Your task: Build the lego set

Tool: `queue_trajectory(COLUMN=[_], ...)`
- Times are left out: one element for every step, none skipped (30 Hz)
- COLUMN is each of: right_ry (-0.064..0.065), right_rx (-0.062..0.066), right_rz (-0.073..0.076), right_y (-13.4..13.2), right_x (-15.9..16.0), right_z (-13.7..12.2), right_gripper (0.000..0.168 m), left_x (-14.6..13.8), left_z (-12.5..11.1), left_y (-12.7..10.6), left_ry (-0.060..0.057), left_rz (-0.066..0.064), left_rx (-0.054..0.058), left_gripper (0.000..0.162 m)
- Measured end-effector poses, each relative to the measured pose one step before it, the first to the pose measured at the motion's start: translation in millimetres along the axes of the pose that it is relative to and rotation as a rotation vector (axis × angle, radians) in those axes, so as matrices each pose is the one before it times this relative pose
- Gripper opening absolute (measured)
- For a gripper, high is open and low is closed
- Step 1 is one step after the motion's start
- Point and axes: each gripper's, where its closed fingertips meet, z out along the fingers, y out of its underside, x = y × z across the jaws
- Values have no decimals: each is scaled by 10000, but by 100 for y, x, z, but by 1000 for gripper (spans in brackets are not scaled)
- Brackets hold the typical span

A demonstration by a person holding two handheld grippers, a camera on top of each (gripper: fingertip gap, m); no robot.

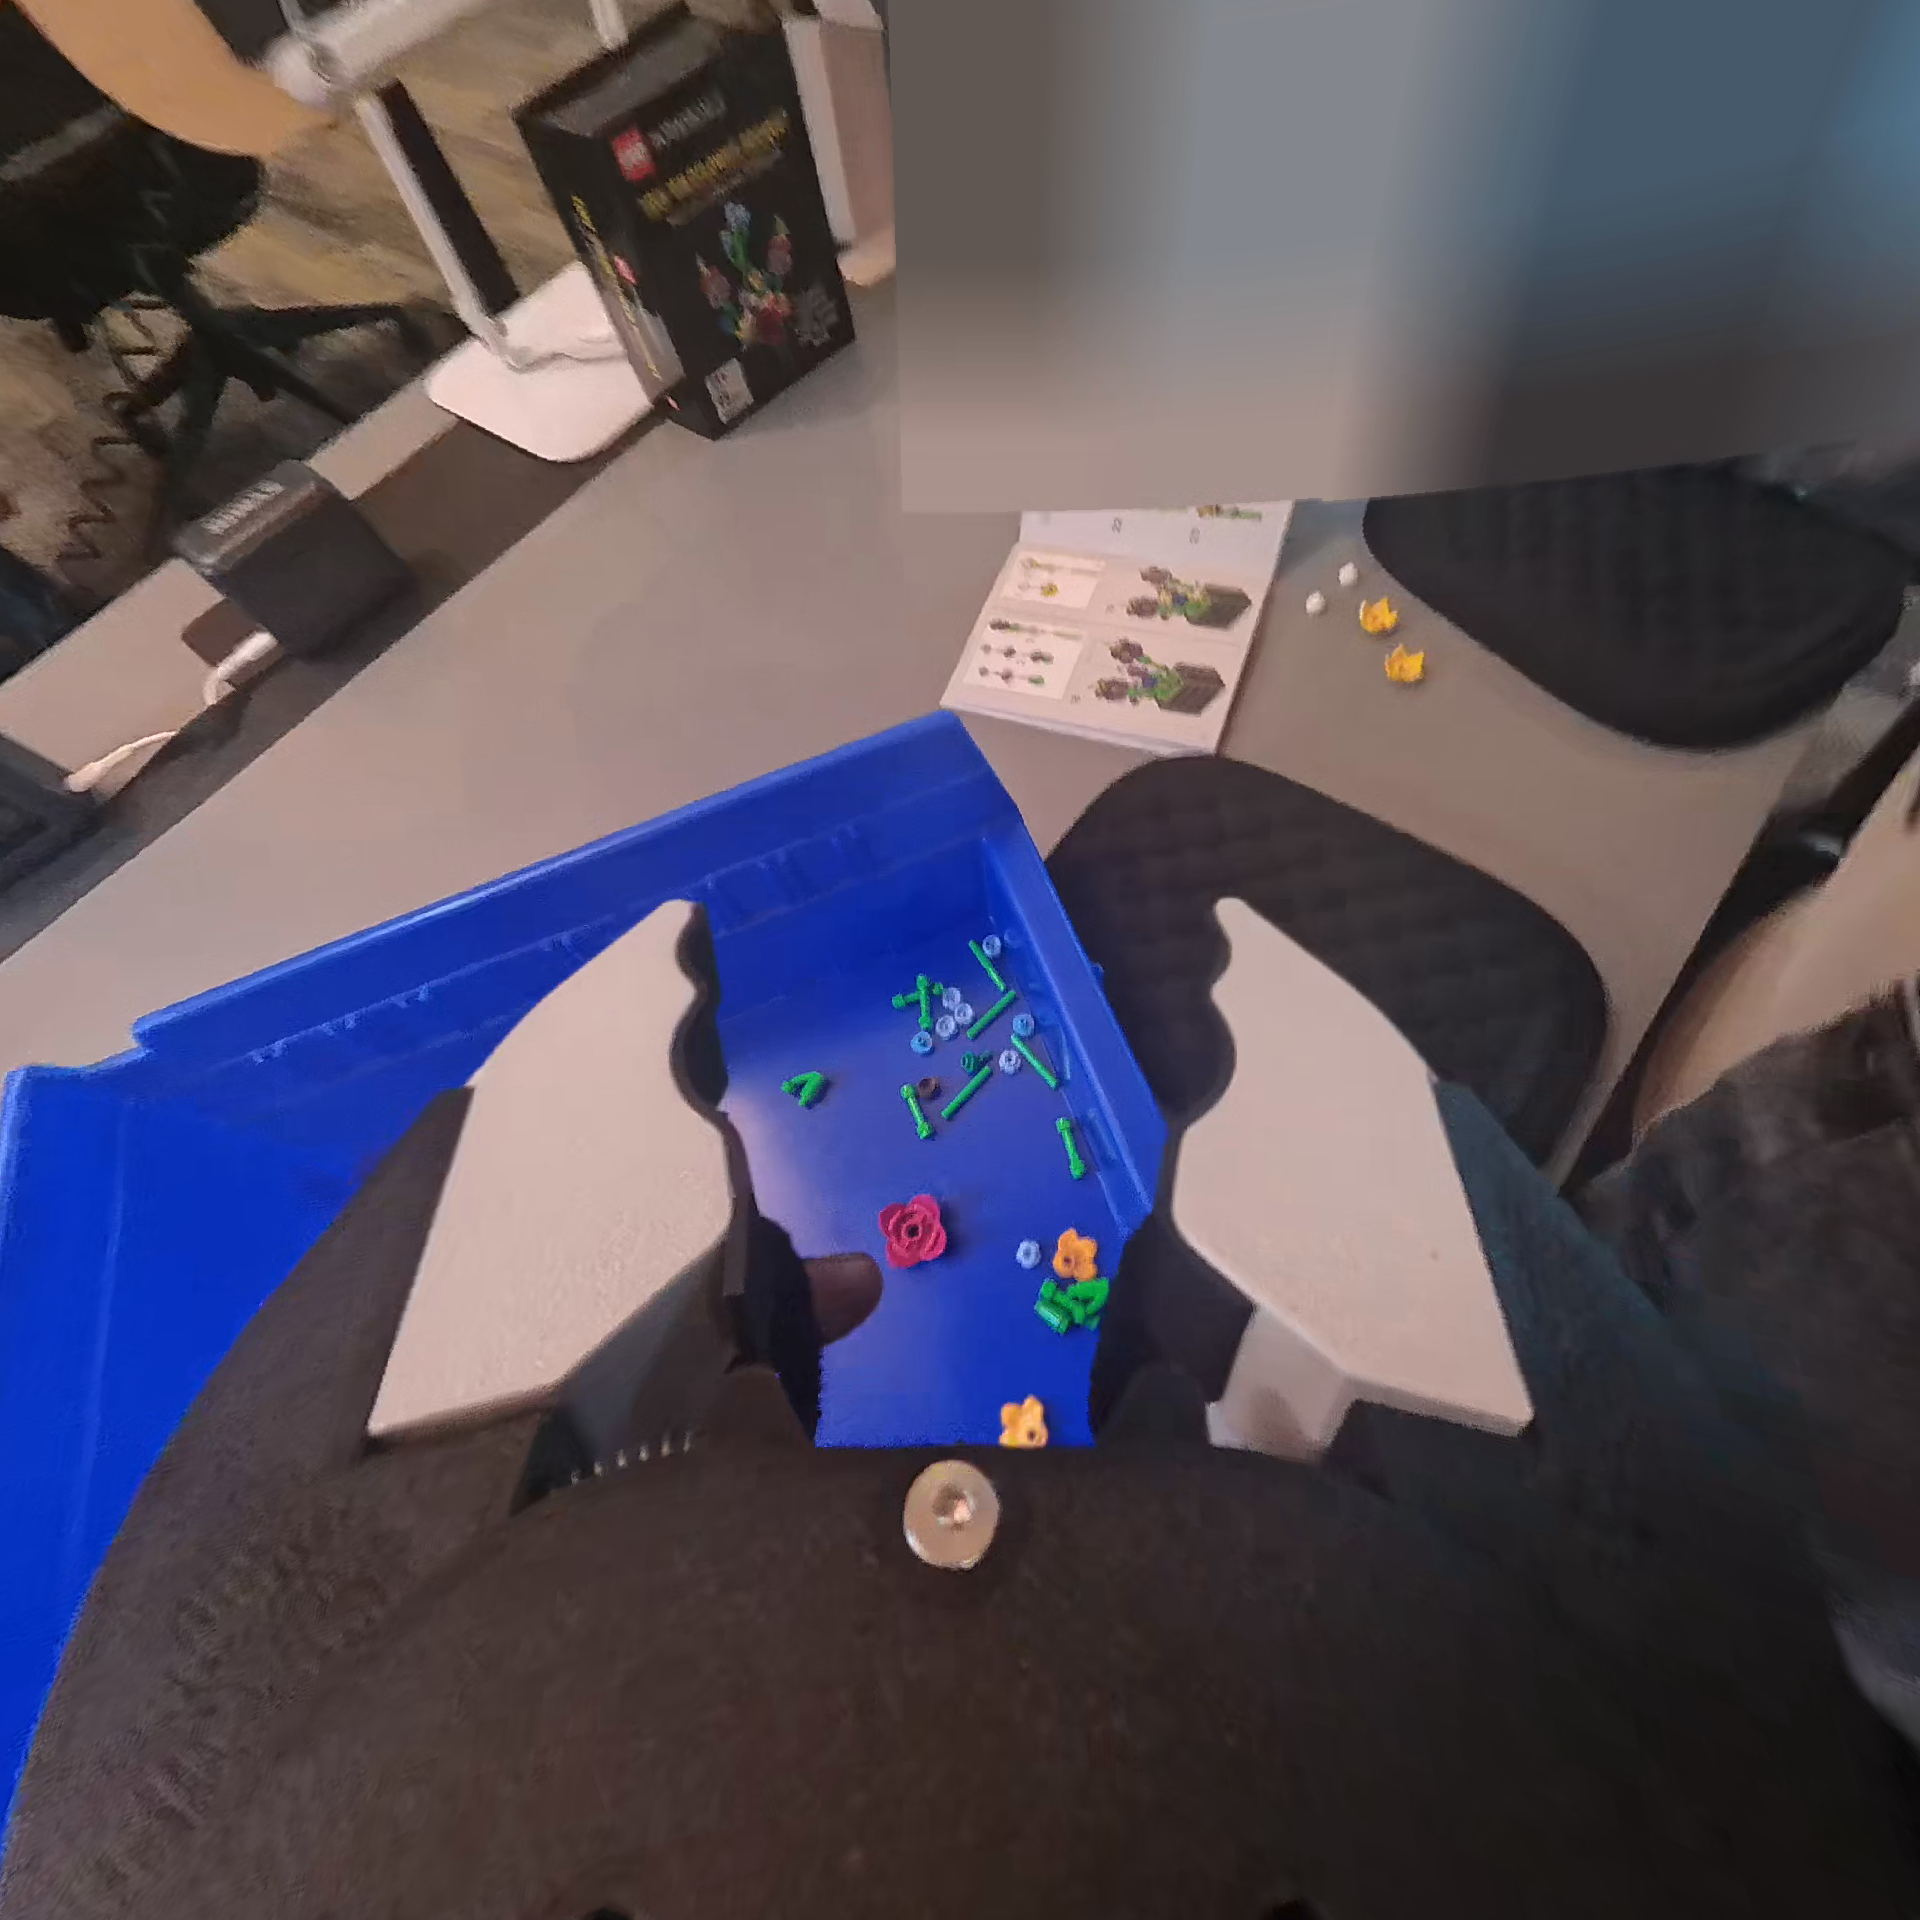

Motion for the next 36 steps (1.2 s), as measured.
queue_trajectory(right_ry=[-6,-10,-12,-1,9,4,-4,-11,-8,-5,0,0,5,6,6,9,23,23,13,3,-3,-9,-9,-9,-5,-7,-13,-18,-15,-11,-13,-13,-9,-8,-8,-11], right_rx=[-8,-5,3,11,19,21,17,19,28,24,12,0,-15,-27,-33,-30,-16,4,11,11,16,24,27,37,39,31,12,1,3,3,8,14,21,29,35,39], right_rz=[0,-4,-5,-2,6,15,27,32,34,37,41,37,25,10,-4,-18,-26,-24,-10,9,20,22,13,4,0,-1,6,9,5,4,4,5,4,8,10,6], right_y=[-1,12,4,-16,-16,-3,-8,-18,-24,-30,-12,-7,19,51,36,29,21,-3,-8,-18,-20,-34,-31,-35,-41,-34,-33,-14,11,-9,0,-16,-21,-25,-39,-50], right_x=[-2,-16,-13,-3,-7,26,17,30,30,-1,29,20,32,22,6,14,22,5,2,-14,14,10,22,8,-14,1,4,-20,-23,-9,-12,9,6,-17,-8,-25], right_z=[19,17,14,-16,-27,-22,-9,-17,-23,-23,-5,1,2,6,31,17,19,14,-15,1,-28,14,-13,-5,-22,-41,-37,-7,-8,6,0,3,4,-13,-38,-33], right_gripper=[13,14,14,14,15,15,15,15,15,15,15,16,16,16,16,16,16,16,16,16,16,16,16,16,16,16,16,16,16,16,16,17,17,17,16,17], left_x=[78,-79,-277,-380,-392,-376,-397,-201,70,327,298,102,-111,-351,-498,-312,68,661,769,188,-315,-542,-436,-203,-49,18,-130,12,294,361,54,-117,-170,-98,-191,-211], left_z=[223,192,210,179,167,144,96,131,167,253,349,501,655,762,819,849,842,790,710,608,474,298,133,0,-32,82,141,167,122,98,49,42,67,117,-38,13], left_y=[598,641,614,608,525,420,331,362,377,478,653,717,649,476,356,147,-32,-59,206,455,445,289,92,-77,-178,-69,178,339,276,117,39,-5,-14,38,-54,85], left_ry=[383,356,265,226,237,259,220,316,442,576,544,367,170,-17,-124,7,216,569,575,102,-269,-387,-249,-40,67,46,-60,24,208,227,-1,-121,-125,-38,-109,-93], left_rz=[310,359,372,338,304,297,274,333,324,204,104,119,173,71,-256,-578,-649,-354,90,343,447,285,-19,-236,-364,-538,-736,-701,-506,-326,-204,-81,-47,-59,-51,-18], left_rx=[-347,-318,-268,-253,-206,-144,-80,-98,-90,-182,-388,-472,-469,-414,-412,-383,-296,-230,-328,-426,-381,-227,-64,72,146,77,-146,-263,-171,-18,39,29,-5,-46,24,-70], left_gripper=[80,75,74,70,68,63,59,54,49,46,42,39,37,34,28,22,21,20,21,24,27,29,30,30,29,26,24,24,24,24,23,22,21,19,16,12])
